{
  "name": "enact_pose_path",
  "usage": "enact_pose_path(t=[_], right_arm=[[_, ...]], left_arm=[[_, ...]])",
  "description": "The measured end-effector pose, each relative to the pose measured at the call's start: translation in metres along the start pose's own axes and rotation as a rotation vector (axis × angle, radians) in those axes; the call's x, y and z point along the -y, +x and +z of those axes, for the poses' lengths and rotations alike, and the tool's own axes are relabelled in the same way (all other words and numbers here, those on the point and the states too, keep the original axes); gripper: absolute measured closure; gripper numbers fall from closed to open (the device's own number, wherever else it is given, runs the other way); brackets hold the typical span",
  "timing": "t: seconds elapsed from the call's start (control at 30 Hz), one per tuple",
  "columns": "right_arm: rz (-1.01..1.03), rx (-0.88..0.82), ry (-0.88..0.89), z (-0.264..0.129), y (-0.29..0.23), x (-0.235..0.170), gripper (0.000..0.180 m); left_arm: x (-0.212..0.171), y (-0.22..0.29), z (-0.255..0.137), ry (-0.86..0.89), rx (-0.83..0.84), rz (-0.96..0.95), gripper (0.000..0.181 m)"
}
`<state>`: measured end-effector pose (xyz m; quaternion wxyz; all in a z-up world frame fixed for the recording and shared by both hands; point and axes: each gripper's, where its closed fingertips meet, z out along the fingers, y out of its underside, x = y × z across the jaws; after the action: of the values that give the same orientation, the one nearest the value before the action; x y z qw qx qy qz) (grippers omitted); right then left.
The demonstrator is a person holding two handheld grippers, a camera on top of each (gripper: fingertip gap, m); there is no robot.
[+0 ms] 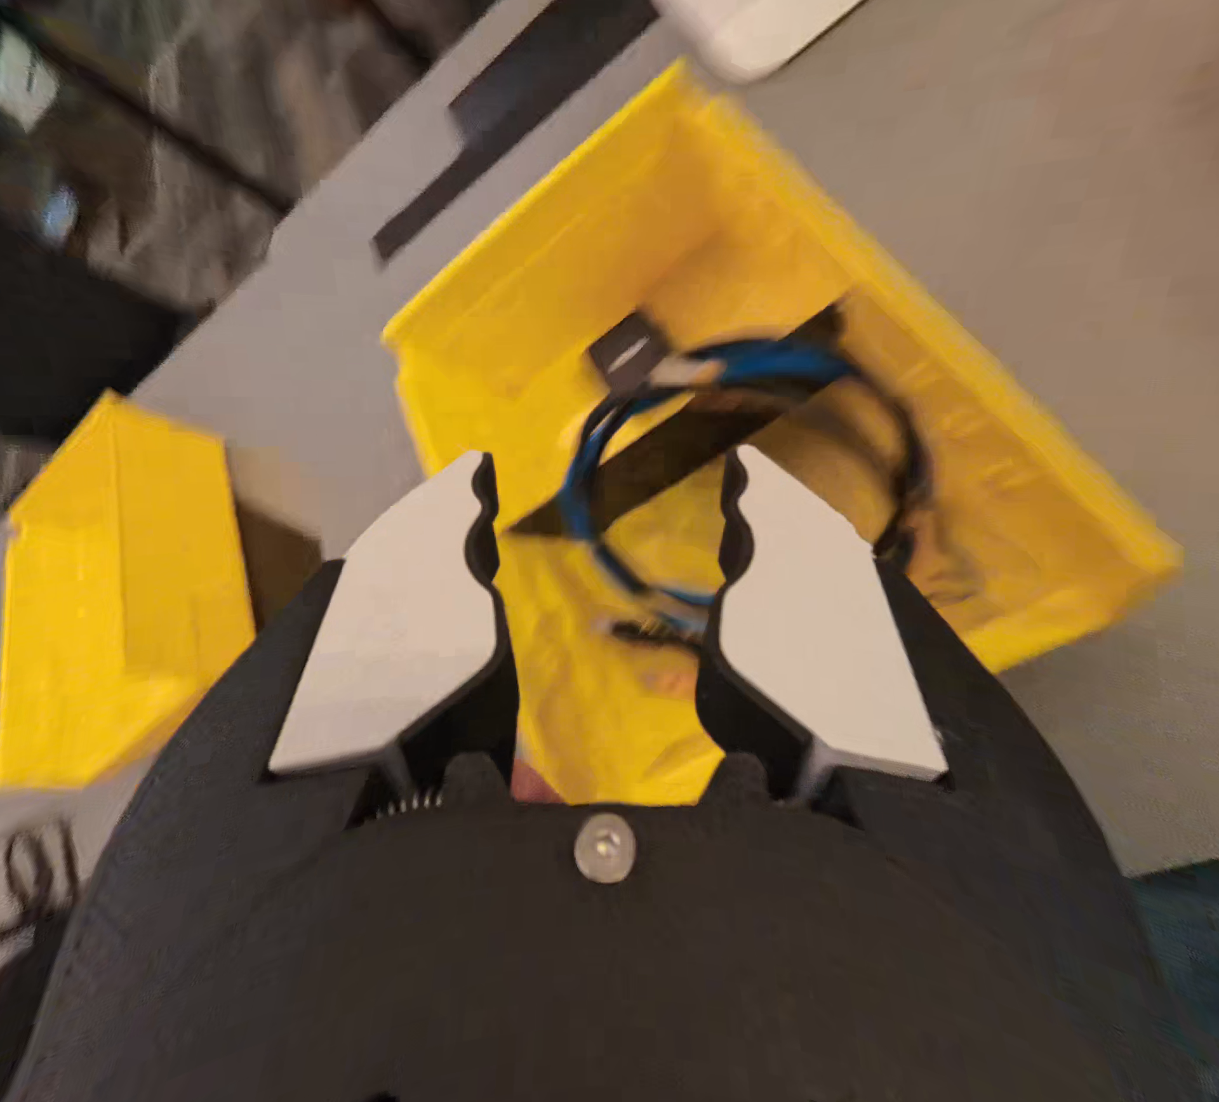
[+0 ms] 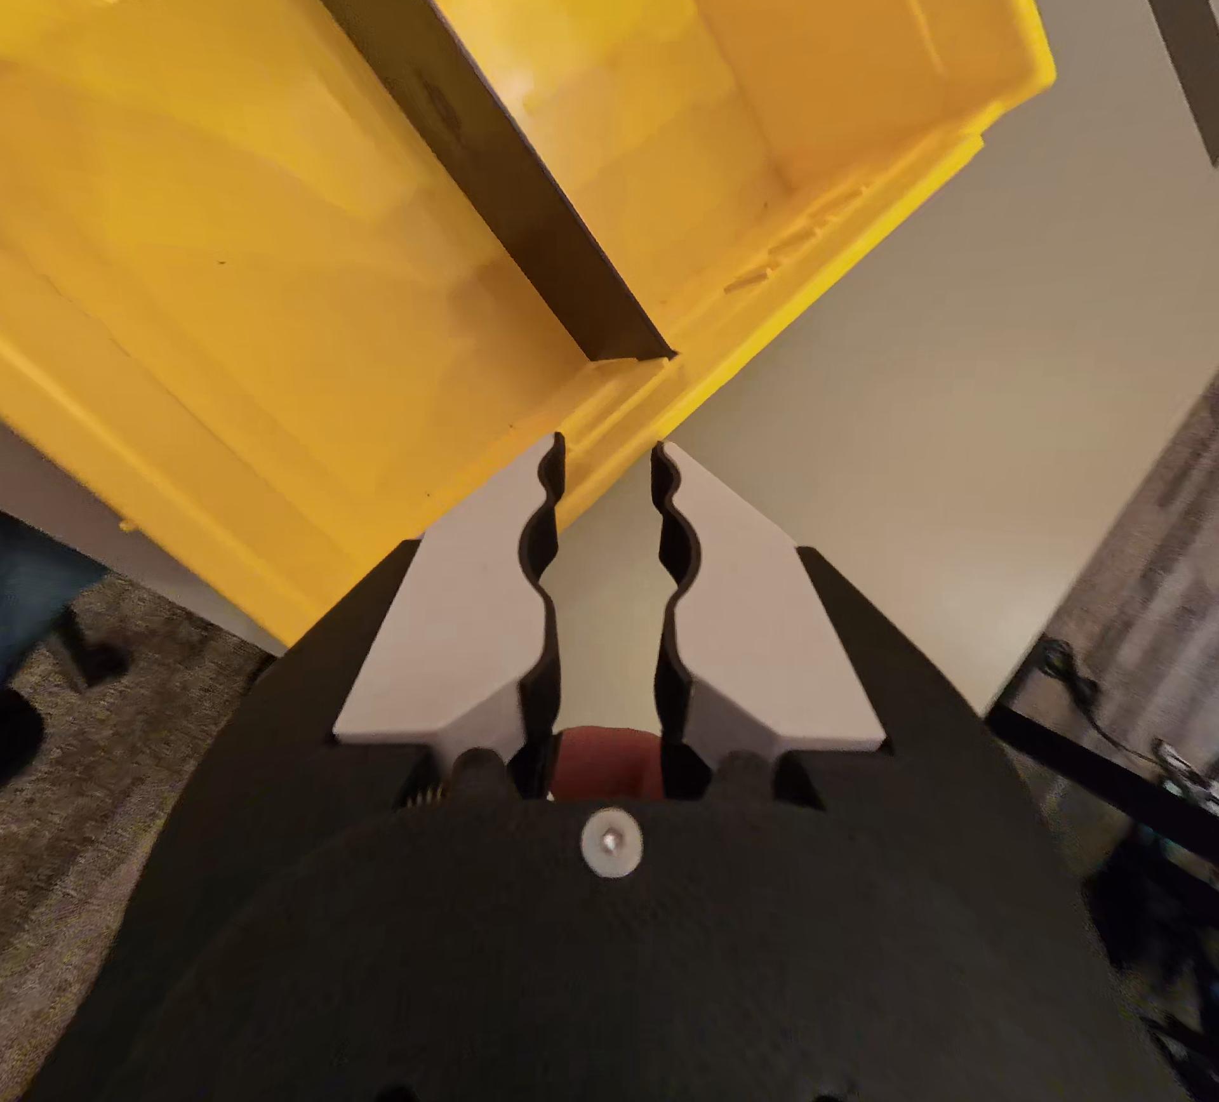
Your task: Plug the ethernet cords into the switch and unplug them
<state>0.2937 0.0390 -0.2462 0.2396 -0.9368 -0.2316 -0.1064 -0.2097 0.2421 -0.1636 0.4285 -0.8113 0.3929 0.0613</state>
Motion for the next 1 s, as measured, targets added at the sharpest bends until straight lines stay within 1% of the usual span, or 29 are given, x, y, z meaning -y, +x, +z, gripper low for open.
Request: enact_pose_path(t=[0.03, 0.07, 0.13, 0.17, 0.23, 0.3, 0.37, 0.4, 0.43, 0.47, 0.53, 0.57, 0.6, 0.63, 0.67, 0.73, 0.8, 0.83, 0.9, 0.93, 1.0], right_arm=[[-0.009, -0.022, -0.024, 0.0, 0.007, -0.005, 0.156], [-0.006, -0.036, -0.041, 0.0, 0.014, -0.008, 0.156], [0.013, -0.05, -0.055, 0.001, 0.026, -0.015, 0.159], [0.03, -0.055, -0.05, 0.001, 0.031, -0.017, 0.158], [0.068, -0.04, -0.028, 0.001, 0.034, -0.019, 0.157], [0.094, -0.034, -0.008, 0.001, 0.036, -0.02, 0.153], [0.123, -0.022, 0.003, 0.0, 0.035, -0.021, 0.152], [0.135, -0.023, 0.01, -0.001, 0.036, -0.022, 0.147], [0.152, -0.038, 0.01, -0.003, 0.038, -0.024, 0.138], [0.168, -0.033, 0.013, -0.005, 0.037, -0.026, 0.134], [0.19, -0.025, 0.037, -0.007, 0.032, -0.025, 0.138], [0.195, -0.038, 0.04, -0.008, 0.032, -0.026, 0.136], [0.205, -0.048, 0.077, -0.012, 0.033, -0.021, 0.127], [0.232, -0.048, 0.133, -0.018, 0.033, -0.013, 0.131], [0.244, -0.036, 0.145, -0.021, 0.03, -0.011, 0.13], [0.231, -0.057, 0.095, -0.022, 0.026, -0.02, 0.118], [0.244, 0.02, 0.11, -0.021, 0.009, -0.015, 0.121], [0.223, 0.018, 0.088, -0.017, 0.004, -0.017, 0.126], [0.193, -0.025, 0.026, -0.003, 0.005, -0.027, 0.134], [0.2, -0.039, 0.013, 0.004, 0.006, -0.03, 0.14], [0.219, -0.122, 0.0, 0.009, 0.022, -0.038, 0.155]], left_arm=[[-0.026, -0.018, 0.001, -0.056, -0.004, -0.056, 0.115], [-0.047, -0.026, 0.002, -0.085, -0.046, -0.134, 0.115], [-0.077, -0.03, 0.007, -0.099, -0.143, -0.296, 0.118], [-0.09, -0.031, 0.011, -0.114, -0.169, -0.339, 0.12], [-0.111, -0.031, 0.019, -0.157, -0.169, -0.357, 0.126], [-0.119, -0.025, 0.024, -0.185, -0.177, -0.328, 0.138], [-0.127, -0.034, 0.031, -0.205, -0.098, -0.276, 0.161], [-0.127, -0.037, 0.032, -0.199, -0.086, -0.278, 0.164], [-0.127, -0.04, 0.033, -0.186, -0.082, -0.306, 0.169], [-0.127, -0.042, 0.034, -0.17, -0.091, -0.336, 0.172], [-0.129, -0.044, 0.034, -0.149, -0.115, -0.37, 0.173], [-0.131, -0.046, 0.034, -0.147, -0.108, -0.374, 0.173], [-0.133, -0.048, 0.033, -0.147, -0.095, -0.373, 0.173], [-0.134, -0.05, 0.033, -0.148, -0.09, -0.371, 0.173], [-0.135, -0.05, 0.033, -0.145, -0.093, -0.378, 0.173], [-0.137, -0.052, 0.031, -0.14, -0.099, -0.405, 0.174], [-0.141, -0.055, 0.029, -0.14, -0.088, -0.41, 0.174], [-0.143, -0.057, 0.028, -0.142, -0.082, -0.415, 0.174], [-0.149, -0.061, 0.026, -0.142, -0.076, -0.427, 0.174], [-0.151, -0.063, 0.024, -0.142, -0.077, -0.438, 0.174], [-0.16, -0.07, 0.021, -0.148, -0.056, -0.455, 0.174]])
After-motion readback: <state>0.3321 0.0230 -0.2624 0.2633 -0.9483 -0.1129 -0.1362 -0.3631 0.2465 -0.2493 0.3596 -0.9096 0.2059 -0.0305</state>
